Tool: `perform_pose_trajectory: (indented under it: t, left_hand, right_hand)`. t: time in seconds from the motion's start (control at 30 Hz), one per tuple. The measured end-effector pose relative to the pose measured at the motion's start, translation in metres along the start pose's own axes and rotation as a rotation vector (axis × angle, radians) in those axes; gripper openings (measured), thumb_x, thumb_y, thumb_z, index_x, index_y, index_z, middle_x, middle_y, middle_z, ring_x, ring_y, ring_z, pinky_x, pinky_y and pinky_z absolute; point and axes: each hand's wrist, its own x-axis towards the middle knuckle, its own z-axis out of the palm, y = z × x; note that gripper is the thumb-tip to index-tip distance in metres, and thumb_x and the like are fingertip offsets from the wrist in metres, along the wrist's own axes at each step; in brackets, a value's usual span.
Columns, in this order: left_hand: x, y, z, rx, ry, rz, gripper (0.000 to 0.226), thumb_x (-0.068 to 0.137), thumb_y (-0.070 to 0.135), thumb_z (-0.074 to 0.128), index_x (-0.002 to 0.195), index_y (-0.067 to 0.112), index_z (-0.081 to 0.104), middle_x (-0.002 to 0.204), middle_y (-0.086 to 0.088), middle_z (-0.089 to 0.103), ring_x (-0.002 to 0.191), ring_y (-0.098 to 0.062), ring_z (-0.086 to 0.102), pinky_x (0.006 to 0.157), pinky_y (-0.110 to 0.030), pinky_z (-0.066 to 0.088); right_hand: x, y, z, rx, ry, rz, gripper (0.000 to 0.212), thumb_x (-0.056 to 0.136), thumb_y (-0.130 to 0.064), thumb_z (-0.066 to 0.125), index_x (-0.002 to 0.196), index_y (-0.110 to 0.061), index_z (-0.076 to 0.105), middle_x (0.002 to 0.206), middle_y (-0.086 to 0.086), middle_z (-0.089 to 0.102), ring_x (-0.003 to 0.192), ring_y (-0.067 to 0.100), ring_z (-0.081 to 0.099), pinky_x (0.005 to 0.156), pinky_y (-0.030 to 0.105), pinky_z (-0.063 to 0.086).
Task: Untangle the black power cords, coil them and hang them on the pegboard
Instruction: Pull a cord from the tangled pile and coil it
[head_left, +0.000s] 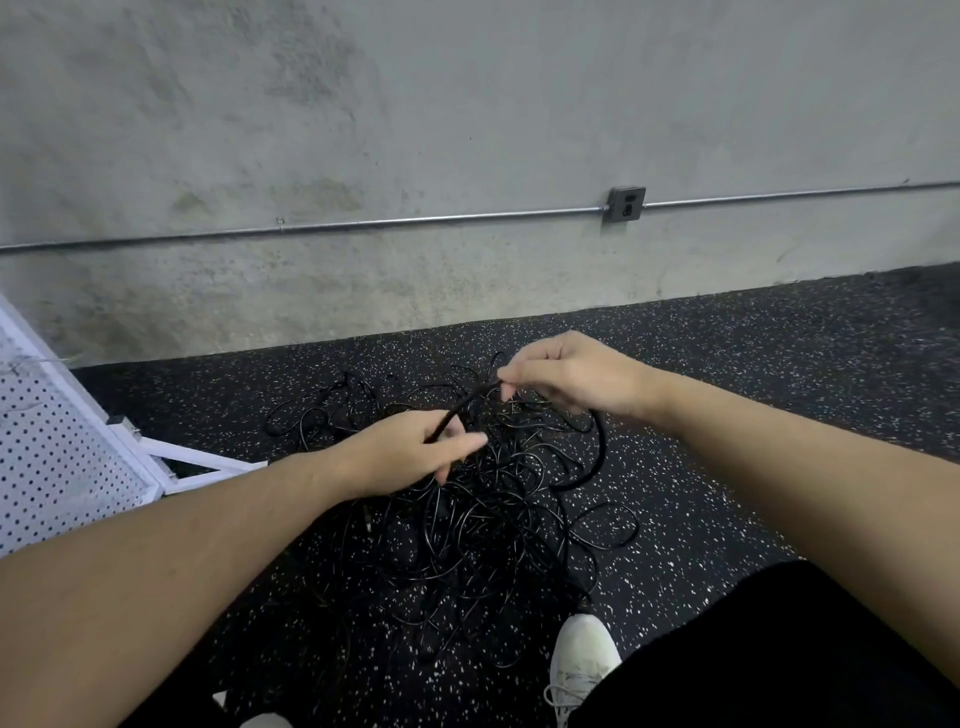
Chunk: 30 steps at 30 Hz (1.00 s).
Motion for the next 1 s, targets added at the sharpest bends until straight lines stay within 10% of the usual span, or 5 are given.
perform_pose_trajectory:
  t: [0.23,0.4,0.6,0.83,1.0]
  left_hand:
    - [-0.001,-0.035,-0.01,0.057,0.063,-0.196,0.028,0.111,0.034,0.037,0.098,0.028,0.061,0.082,0.006,0.07,0.069,-0.001,0.062,0.065,-0.017,0.043]
    - [-0.003,-0.03,-0.018,-0.004,0.2,-0.178,0.015,0.108,0.04,0.042,0.107,0.038,0.057,0.08,0.003,0.061,0.057,-0.008,0.049,0.06,-0.027,0.044]
    - [0.002,0.002,-0.02,-0.088,0.184,-0.171,0.048,0.1,0.029,0.062,0.139,0.033,0.033,0.091,-0.007,0.059,0.075,-0.002,0.053,0.059,-0.026,0.046]
    - [0.01,0.018,-0.008,-0.118,0.177,0.035,0.063,0.096,0.009,0.064,0.145,0.031,0.03,0.071,0.004,0.053,0.054,-0.006,0.044,0.056,-0.022,0.039]
    - [0.002,-0.005,-0.015,0.048,0.114,-0.088,0.016,0.104,0.026,0.055,0.11,0.039,0.063,0.086,0.009,0.074,0.056,-0.004,0.052,0.055,-0.024,0.044]
  right_hand:
    - [-0.006,0.029,-0.02,0.153,0.195,0.083,0.038,0.102,-0.038,0.053,0.069,-0.021,0.043,0.058,-0.008,0.041,0.051,0.012,0.035,0.053,0.026,0.034]
    - [-0.006,0.046,-0.026,-0.422,0.17,0.265,0.046,0.104,-0.051,0.042,0.094,-0.014,0.067,0.065,-0.007,0.058,0.054,0.008,0.048,0.062,0.026,0.04]
    - [0.0,0.037,-0.012,-0.375,0.058,0.195,0.045,0.104,-0.032,0.049,0.148,-0.026,0.044,0.144,-0.003,0.056,0.121,0.014,0.057,0.102,0.027,0.04]
    - [0.015,0.01,0.019,-0.568,-0.12,-0.014,0.016,0.102,-0.039,0.057,0.098,-0.023,0.058,0.08,-0.009,0.059,0.066,0.005,0.052,0.065,0.028,0.04]
    - [0.003,0.008,-0.001,-0.263,0.059,-0.044,0.039,0.099,-0.044,0.059,0.071,-0.021,0.045,0.058,-0.012,0.045,0.047,0.0,0.039,0.059,0.016,0.042]
